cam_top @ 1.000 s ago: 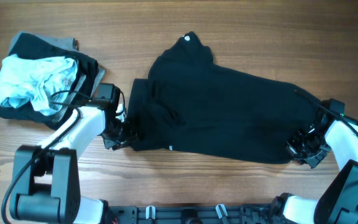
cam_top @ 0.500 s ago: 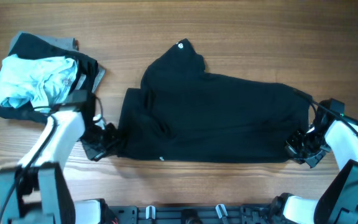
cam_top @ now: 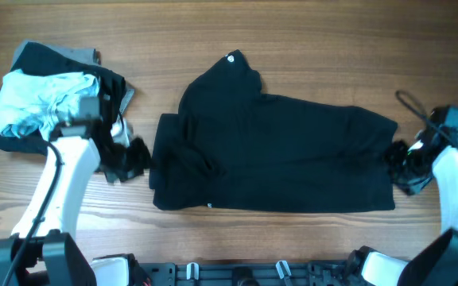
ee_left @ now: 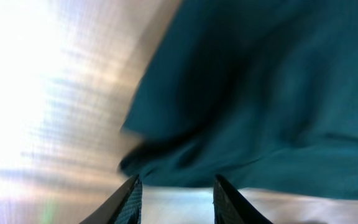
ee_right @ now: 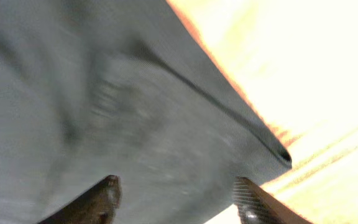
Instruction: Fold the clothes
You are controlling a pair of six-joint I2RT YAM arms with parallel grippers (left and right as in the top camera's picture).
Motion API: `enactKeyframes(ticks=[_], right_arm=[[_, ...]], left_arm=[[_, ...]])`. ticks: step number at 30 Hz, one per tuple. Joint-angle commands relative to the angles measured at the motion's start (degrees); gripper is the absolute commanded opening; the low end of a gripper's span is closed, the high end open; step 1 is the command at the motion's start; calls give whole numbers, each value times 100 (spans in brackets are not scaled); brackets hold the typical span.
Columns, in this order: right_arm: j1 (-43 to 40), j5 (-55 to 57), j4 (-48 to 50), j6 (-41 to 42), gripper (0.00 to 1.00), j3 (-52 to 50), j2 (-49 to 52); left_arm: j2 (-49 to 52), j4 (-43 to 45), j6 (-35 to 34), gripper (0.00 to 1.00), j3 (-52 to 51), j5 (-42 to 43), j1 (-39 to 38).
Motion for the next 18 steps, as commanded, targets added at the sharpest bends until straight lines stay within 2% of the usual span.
enactKeyframes(ticks=[1, 6, 10, 13, 18], right_arm=[[-24, -568, 144, -326, 68, 632, -459], [-24, -1497, 544, -553, 70, 682, -669], [-24, -1657, 625, -542, 69, 682, -658], [-24, -1652, 623, -544, 70, 680, -658], [-24, -1655, 623, -533, 70, 675, -658]], left_arm=[[-59, 616, 649, 36, 1215, 260, -94], [109, 2636, 793, 38, 1521, 251, -516], [920, 4011, 796, 43, 1637, 254, -863], [2031, 4216, 1075, 43, 2317, 262, -1075], [3888, 3626, 1987, 48, 4201, 251, -1543]])
